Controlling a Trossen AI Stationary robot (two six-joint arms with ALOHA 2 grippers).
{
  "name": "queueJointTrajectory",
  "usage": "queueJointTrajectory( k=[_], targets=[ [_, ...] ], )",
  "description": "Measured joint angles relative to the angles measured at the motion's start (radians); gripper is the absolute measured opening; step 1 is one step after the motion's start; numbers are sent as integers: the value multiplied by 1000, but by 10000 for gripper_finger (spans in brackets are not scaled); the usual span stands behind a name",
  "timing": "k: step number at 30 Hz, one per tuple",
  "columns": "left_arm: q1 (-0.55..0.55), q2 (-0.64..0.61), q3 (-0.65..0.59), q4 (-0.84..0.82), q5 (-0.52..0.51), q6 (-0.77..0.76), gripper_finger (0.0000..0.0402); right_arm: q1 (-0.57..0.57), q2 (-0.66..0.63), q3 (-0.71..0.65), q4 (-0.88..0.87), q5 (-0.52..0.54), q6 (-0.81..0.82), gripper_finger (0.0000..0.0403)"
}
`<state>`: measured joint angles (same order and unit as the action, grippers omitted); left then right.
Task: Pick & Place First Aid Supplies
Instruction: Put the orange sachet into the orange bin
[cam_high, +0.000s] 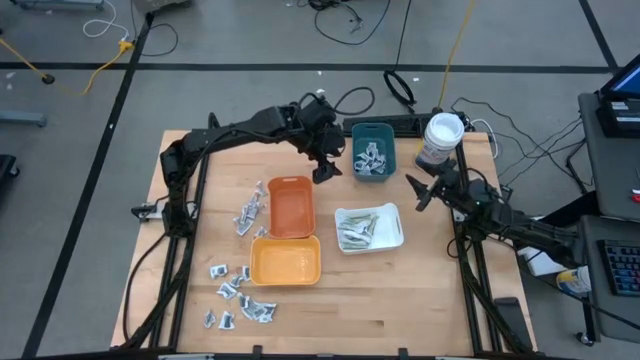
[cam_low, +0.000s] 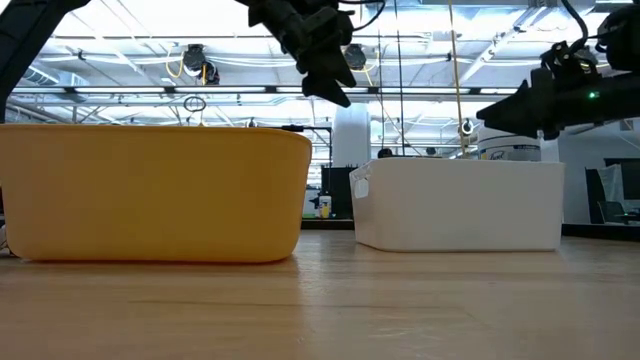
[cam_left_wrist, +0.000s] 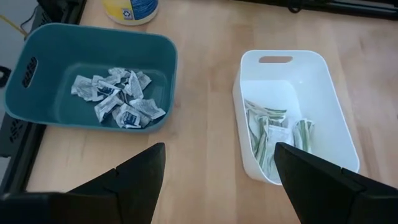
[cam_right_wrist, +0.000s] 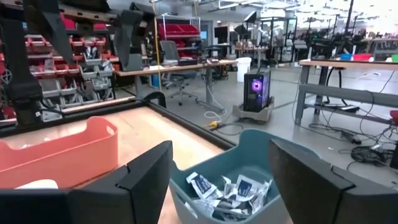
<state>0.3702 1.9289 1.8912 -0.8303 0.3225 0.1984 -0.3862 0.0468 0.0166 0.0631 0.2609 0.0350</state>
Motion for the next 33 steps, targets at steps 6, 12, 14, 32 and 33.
queueJointTrajectory(
  k=[6,12,14,32,33],
  targets=[
    [1,-5,0,-17,-39,-111,308,0,26,0,7,-1,2,258],
    [10,-31,1,-129,-197,-176,308,0,30,-1,31,1,2,259],
    [10,-44,2,-165,-239,-177,308,0,30,-1,30,0,2,258],
    [41,-121,1,-733,-480,-508,308,0,33,-2,37,0,2,256],
    [43,-121,0,-744,-482,-523,308,0,33,-2,36,0,2,256]
  ],
)
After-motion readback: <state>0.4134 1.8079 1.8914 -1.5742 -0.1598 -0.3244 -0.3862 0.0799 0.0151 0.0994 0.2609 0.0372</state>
